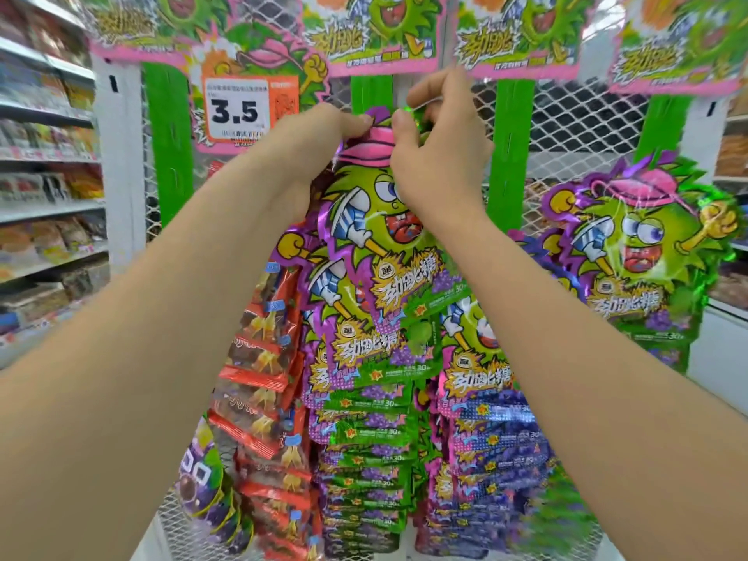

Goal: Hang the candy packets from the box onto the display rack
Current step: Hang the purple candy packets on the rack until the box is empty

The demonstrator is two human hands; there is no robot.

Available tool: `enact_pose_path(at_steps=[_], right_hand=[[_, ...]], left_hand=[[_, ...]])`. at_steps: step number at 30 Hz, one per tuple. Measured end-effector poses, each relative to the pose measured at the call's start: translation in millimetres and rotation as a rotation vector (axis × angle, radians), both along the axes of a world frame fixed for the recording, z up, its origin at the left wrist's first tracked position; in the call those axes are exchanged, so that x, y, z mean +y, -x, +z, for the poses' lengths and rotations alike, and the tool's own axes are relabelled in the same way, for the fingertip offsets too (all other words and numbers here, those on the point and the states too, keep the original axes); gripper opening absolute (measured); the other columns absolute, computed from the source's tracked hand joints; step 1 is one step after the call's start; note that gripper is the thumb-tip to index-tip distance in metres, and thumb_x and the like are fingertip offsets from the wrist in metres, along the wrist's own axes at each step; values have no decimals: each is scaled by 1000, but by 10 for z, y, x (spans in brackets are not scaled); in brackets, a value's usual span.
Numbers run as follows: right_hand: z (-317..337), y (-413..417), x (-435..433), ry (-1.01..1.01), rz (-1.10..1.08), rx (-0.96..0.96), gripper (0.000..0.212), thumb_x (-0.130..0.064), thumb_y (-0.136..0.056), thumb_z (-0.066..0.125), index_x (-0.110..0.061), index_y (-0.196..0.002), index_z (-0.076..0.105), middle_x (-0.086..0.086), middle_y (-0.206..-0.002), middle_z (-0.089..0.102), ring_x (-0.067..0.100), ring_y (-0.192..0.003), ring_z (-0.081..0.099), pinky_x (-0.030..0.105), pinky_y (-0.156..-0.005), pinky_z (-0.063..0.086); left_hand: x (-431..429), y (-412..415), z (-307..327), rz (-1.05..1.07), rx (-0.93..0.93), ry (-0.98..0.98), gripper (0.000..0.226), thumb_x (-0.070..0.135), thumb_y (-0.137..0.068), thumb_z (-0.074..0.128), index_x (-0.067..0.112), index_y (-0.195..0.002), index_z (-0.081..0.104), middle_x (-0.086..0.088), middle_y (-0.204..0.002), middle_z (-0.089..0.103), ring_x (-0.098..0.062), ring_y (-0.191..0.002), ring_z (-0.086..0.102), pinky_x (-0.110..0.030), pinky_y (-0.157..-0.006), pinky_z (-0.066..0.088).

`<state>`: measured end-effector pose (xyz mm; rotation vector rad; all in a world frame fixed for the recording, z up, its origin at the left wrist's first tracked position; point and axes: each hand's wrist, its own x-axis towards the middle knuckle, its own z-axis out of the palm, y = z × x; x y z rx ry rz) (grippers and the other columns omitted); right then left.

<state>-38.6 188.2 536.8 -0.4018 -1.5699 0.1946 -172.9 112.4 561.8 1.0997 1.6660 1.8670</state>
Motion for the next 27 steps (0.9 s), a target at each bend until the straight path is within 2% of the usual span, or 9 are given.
enact_pose_path(at_steps=[3,5,7,12,15,18,22,25,27], right_hand=[[-79,-11,-1,-11,-40,-30,16,-23,-93,66,-27,-104,55,-21,-83,52,14,-92,59,39,-93,37],[-170,-27,21,-39,-79,-81,17,-27,-94,66,-25,-110,60,-20,-85,55,17,-93,61,41,-93,37],[-269,-61,49,-79,-128,-144,21,-33,-96,66,-25,-115,64,-15,-97,66,19,-98,63,41,-94,38],[-537,-246,-62,-285,-265,-127,26,-13,-84,70,-19,-109,70,-2,-109,67,24,-110,57,34,-88,39],[-1007,-429,-298,-322,-18,-235,21,-2,-84,63,-11,-101,72,1,-98,69,22,-96,62,35,-86,48],[-1775,-652,-563,-88,242,-541,16,-8,-86,62,-15,-95,73,-8,-81,65,13,-76,61,32,-74,52],[-2983,-836,-747,237,270,-1328,20,-23,-87,58,-24,-97,76,-9,-73,64,18,-76,68,35,-71,58],[-3875,-874,-885,447,328,-1613,24,-32,-82,47,-22,-87,69,3,-80,69,29,-84,71,42,-81,60],[-4421,-885,-969,569,342,-1734,20,-26,-86,48,-23,-84,68,8,-85,72,30,-93,68,43,-90,57]], left_hand=[[-127,-112,-14,85,191,15,61,51,-61,88,19,-112,79,-3,-109,80,-28,-103,76,-47,-97,58],[-197,-184,-99,178,453,-7,34,40,-88,78,14,-109,78,1,-100,76,-11,-91,70,-29,-88,55],[-255,-224,-249,347,745,-88,20,29,-98,72,13,-110,76,-1,-96,73,-10,-83,67,-28,-79,55],[-400,-199,-714,618,1175,-218,38,19,-92,75,13,-129,67,-8,-127,67,-33,-122,58,-41,-103,44],[-622,-269,-1191,629,1299,-283,34,13,-89,74,11,-122,70,-10,-128,65,-36,-121,55,-45,-103,42],[-867,-364,-1963,454,1358,-294,16,10,-91,74,8,-108,73,-8,-108,68,-34,-100,59,-48,-86,46],[-1169,-435,-3336,63,1366,133,11,18,-89,66,18,-100,68,-1,-92,67,-28,-87,62,-42,-70,45],[-1320,-469,-4339,-329,1175,706,11,22,-86,65,30,-94,63,1,-97,72,-27,-95,70,-38,-73,52],[-1377,-483,-4918,-495,1047,914,9,23,-84,63,28,-90,66,1,-98,75,-27,-96,71,-39,-80,56]])
